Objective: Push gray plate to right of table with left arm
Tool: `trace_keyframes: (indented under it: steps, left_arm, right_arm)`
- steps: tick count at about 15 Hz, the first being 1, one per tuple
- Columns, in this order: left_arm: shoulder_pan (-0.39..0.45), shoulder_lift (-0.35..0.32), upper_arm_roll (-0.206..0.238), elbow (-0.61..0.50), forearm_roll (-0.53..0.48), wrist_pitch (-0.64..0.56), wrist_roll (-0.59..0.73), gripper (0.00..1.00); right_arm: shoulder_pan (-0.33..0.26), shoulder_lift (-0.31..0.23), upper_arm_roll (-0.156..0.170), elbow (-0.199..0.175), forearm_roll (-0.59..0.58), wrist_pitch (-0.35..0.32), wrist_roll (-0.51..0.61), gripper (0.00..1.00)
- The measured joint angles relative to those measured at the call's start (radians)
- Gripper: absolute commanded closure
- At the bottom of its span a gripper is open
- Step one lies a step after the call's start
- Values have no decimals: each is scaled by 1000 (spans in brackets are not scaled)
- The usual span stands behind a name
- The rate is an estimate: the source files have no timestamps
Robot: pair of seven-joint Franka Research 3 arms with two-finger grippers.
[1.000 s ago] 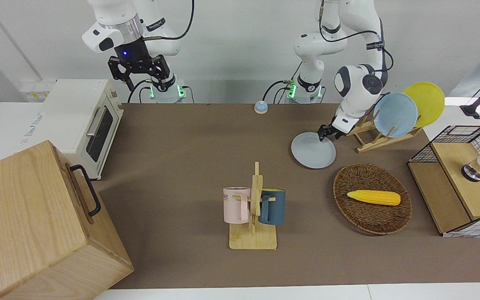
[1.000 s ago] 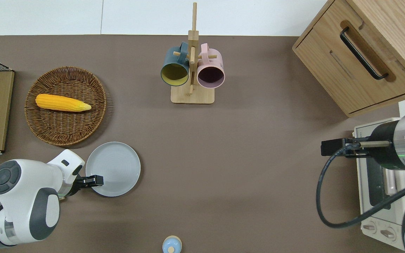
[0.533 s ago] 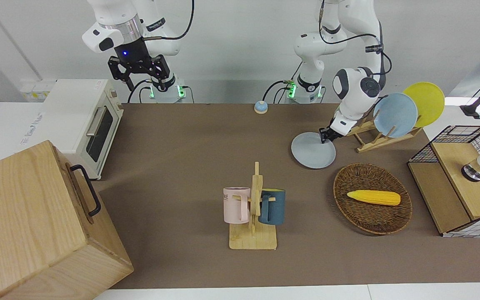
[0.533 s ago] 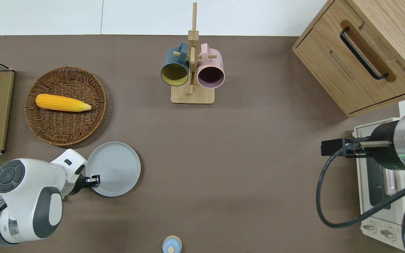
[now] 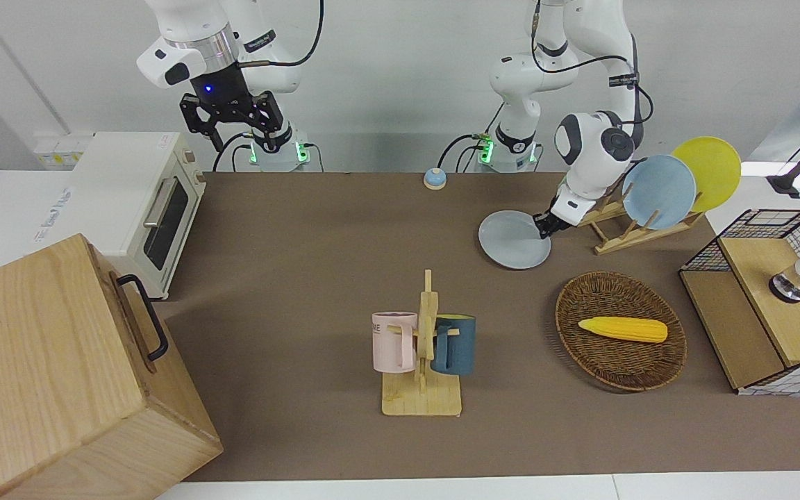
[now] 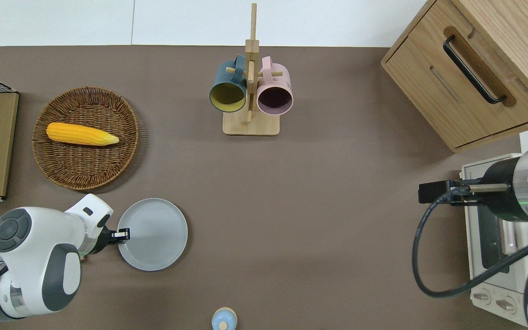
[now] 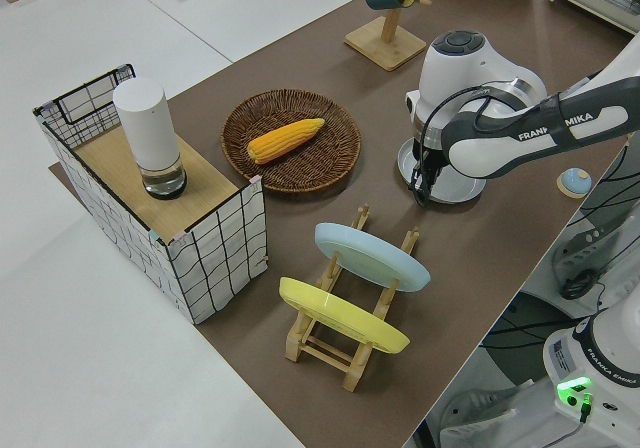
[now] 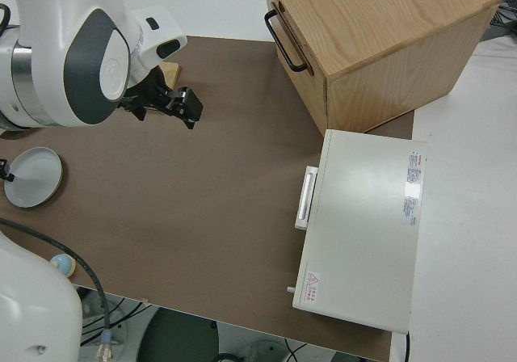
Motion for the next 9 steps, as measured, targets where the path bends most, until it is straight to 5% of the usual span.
trace_keyframes:
  steps: [9]
  left_arm:
    - [-33,-6,1,0,-26,10,-25,1000]
  right_arm:
    - [0,0,0,0,0,0,0,7]
